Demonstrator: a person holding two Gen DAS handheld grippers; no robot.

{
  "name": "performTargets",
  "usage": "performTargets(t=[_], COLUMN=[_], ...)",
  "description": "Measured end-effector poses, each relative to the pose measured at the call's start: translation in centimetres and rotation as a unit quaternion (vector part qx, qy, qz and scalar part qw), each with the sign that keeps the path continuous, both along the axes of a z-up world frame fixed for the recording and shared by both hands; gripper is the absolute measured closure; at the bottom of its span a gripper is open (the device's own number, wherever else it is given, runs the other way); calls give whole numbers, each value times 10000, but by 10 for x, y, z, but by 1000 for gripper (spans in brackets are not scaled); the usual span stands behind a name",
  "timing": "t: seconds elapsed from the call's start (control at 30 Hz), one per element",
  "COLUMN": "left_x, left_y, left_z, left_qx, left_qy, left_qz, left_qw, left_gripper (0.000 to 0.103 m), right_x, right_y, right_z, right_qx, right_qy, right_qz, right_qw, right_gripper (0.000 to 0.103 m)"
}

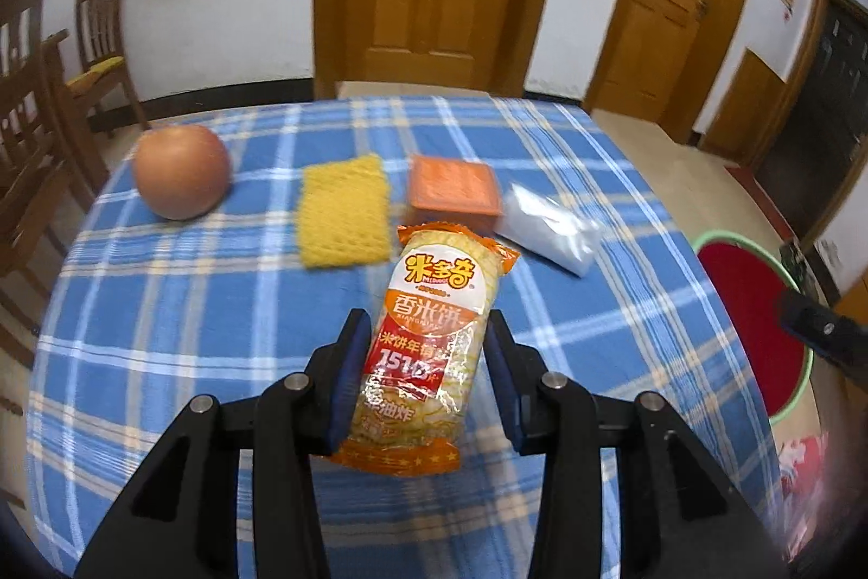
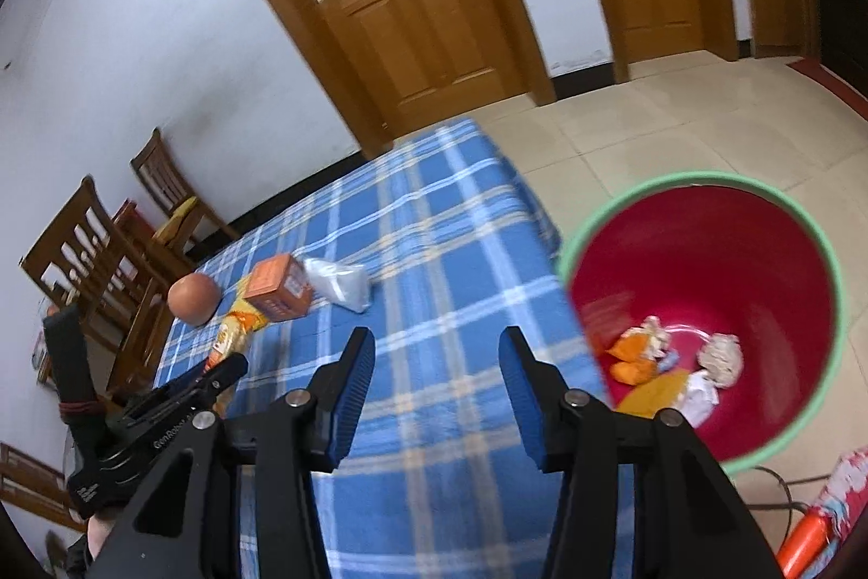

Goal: Collect trash
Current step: 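Grasp the clear plastic bag with the right gripper while the left gripper holds the snack bag, then carry the plastic bag over the red bucket with the right gripper while the left holds the snack bag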

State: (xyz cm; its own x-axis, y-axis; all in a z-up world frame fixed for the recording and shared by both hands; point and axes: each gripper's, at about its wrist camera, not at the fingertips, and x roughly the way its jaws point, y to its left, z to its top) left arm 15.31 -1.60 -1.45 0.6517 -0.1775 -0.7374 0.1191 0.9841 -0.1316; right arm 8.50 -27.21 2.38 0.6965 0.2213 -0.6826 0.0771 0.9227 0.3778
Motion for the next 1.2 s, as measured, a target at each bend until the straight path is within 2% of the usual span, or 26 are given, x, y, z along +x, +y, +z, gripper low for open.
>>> performTargets(t=[0.1, 0.23, 0.4, 0.53, 0.8, 0.87, 0.93, 1.1, 1.2], left_x=[3, 8, 14, 19, 24, 24, 24, 21, 18], left_y=[10, 22, 35, 42, 47, 47, 45, 40, 35], left_z=[3, 3, 0, -5, -11, -11, -11, -7, -2], left_qx=[2, -2, -69, -99, -174, -168, -155, -146, -173], left_qy=[-69, -96, -68, -33, 18, 26, 26, -21, -51], left_qz=[135, 306, 449, 535, 602, 593, 575, 487, 408], left_qw=[9999, 9995, 9989, 9985, 9980, 9981, 9982, 9987, 9990], left_gripper=[60, 60, 60, 60, 60, 60, 60, 61, 60], right_x=[14, 40, 72, 92, 125, 130, 135, 129, 123], right_y=[14, 36, 62, 72, 87, 90, 97, 101, 96], right_z=[-4, -11, -26, -36, -45, -47, -51, -52, -50], right_qx=[3, -89, -487, -624, -664, -683, -724, -893, -785], right_qy=[56, 163, 394, 469, 268, 270, 355, 369, 396], right_qz=[181, 425, 786, 951, 1408, 1519, 1601, 1666, 1589], right_qw=[9998, 9989, 9949, 9924, 9874, 9857, 9838, 9813, 9834], right_gripper=[48, 33, 33, 33, 33, 38, 55, 65, 67])
